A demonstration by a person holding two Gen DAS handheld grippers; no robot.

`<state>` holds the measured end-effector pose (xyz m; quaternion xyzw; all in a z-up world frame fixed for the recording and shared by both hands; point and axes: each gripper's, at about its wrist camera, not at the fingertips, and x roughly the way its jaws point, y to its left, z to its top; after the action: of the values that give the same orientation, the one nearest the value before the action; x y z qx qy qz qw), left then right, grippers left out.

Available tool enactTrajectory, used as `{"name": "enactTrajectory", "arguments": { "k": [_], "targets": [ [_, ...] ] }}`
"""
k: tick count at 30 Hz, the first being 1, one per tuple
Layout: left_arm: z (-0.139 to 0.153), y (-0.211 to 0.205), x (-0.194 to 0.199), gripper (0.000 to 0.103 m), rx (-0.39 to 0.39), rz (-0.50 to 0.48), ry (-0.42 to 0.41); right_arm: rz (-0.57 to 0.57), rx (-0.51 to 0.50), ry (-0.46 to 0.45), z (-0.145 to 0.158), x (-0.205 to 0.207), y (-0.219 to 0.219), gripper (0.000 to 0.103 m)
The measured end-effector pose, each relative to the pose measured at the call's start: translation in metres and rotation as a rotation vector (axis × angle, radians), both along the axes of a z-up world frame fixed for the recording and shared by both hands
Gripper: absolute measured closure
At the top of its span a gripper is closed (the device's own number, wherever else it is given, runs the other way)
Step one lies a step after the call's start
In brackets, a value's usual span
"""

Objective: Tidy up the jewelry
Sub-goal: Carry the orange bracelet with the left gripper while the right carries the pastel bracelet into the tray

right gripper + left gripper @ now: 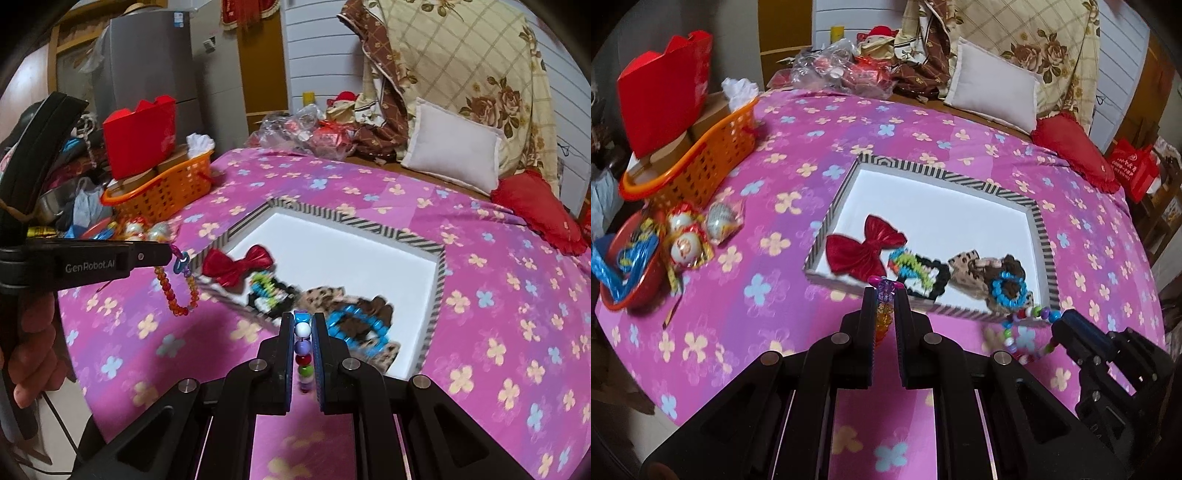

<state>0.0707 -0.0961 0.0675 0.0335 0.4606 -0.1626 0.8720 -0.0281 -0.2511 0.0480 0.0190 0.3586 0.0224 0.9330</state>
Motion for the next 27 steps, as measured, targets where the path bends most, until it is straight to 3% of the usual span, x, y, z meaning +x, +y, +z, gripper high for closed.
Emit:
{"name": "enactTrajectory", "arguments": {
  "k": [11, 19, 27],
  "targets": [
    [0.003, -0.055, 0.046, 0.095, 0.013, -0.034, -0.009, -0.046, 0.103, 0.005, 0.002, 0.058, -0.031, 0.094],
    [-0.028, -0.076, 0.079, 0.095, -0.021, -0.020, 0.060, -0.082, 0.210, 0.050, -0.027, 0.093, -0.043, 0.094],
    [-0.065, -0.065, 0.094, 0.095, 0.023, 0.026, 0.117, -0.146, 0.196, 0.138, -0.065, 0.105, -0.064, 0.094]
  ]
}}
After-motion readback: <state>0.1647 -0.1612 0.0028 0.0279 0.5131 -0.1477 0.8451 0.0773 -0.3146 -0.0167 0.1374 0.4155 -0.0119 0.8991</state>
